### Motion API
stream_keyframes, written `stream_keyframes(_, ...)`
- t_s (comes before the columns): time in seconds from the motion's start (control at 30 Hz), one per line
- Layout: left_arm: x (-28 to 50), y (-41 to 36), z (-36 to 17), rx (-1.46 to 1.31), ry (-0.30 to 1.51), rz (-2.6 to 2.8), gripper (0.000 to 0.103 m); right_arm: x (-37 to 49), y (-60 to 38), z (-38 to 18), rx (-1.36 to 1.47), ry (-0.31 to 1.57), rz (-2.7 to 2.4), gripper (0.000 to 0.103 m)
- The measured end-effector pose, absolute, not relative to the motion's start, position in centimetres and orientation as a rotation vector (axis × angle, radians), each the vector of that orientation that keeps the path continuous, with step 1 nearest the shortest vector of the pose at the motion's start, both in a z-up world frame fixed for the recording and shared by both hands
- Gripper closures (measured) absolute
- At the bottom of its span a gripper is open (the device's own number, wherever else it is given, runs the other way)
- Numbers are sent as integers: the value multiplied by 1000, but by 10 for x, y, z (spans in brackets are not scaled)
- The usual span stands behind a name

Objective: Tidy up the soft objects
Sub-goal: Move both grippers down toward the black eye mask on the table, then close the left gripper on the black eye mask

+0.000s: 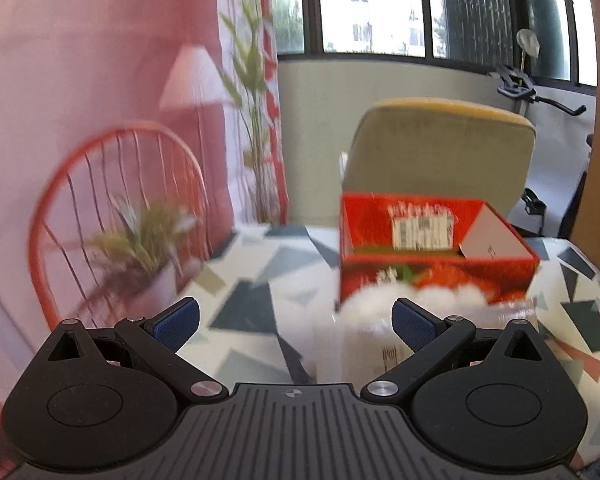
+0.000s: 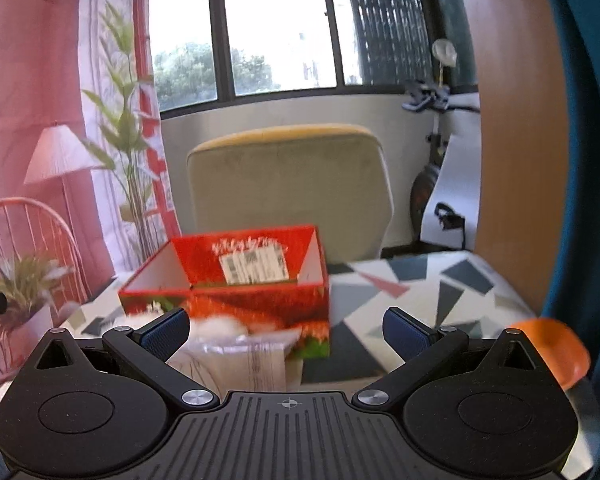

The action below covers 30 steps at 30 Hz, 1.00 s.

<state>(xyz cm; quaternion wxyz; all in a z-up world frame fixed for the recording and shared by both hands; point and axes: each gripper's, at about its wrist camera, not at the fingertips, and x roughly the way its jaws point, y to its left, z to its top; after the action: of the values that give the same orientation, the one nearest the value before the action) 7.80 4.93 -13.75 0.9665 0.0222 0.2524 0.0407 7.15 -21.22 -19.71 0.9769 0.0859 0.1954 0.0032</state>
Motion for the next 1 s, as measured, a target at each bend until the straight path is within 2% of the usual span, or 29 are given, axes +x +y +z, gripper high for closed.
stream_keyframes(0.23,83,59,-179,-7,600,25,0,75,-202,-236,51,411,24,0)
stream_keyframes(0.37,86,64,-198,-54,665,-16,2,80,-198,-258,32,500,50,2)
stream_keyframes(0.7,94,53,-222,-52,780,-97,12,92,-192,-292,11,658,111,7)
stream_keyframes(0.87,99,47,-233,-62,836,-140,26,100,-192,-305,28,704,137,8)
stream_keyframes(1.0,102,42,-242,-75,876,-192,27,106,-197,-313,57,716,125,8)
